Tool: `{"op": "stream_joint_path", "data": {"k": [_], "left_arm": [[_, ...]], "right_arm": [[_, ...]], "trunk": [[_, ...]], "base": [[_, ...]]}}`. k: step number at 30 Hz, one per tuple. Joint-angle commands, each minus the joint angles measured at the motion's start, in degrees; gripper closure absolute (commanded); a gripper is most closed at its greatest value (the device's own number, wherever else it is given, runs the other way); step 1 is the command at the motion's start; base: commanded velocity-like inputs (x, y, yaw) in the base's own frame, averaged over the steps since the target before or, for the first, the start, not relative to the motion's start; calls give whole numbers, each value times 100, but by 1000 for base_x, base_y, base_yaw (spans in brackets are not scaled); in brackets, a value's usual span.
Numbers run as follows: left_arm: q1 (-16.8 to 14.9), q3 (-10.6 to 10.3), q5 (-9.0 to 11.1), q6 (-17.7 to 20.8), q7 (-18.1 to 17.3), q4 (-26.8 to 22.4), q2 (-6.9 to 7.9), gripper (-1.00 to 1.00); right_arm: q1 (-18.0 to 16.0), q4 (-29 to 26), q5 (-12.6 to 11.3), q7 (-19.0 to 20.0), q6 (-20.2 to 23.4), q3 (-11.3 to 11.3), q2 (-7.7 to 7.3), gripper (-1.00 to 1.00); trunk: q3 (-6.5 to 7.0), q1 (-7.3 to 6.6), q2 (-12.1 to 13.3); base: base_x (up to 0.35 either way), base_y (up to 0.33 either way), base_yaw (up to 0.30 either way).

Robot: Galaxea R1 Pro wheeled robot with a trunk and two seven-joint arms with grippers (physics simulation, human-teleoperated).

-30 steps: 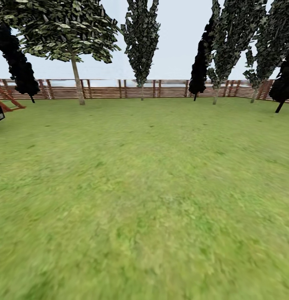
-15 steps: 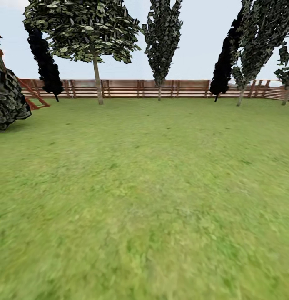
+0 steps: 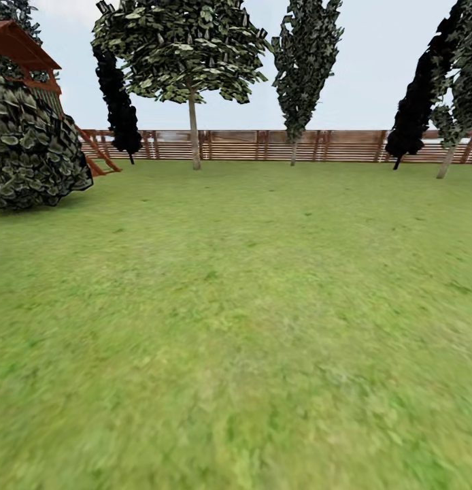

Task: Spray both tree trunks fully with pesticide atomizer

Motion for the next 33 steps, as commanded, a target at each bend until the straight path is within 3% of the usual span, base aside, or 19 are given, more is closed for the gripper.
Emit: {"op": "stream_joint_path", "data": {"k": [1, 33], "left_arm": [[-5, -3, 44, -18, -5, 5, 0, -100], [-5, -5, 44, -18, -4, 5, 1, -100]], "right_arm": [[-1, 3, 3, -2, -17, -1, -1, -100], [-1, 0, 3, -2, -17, -1, -1, -100]], "trunk": [[-5, 3, -2], [-5, 3, -2]], "base": [[338, 0, 278], [338, 0, 277]]}}
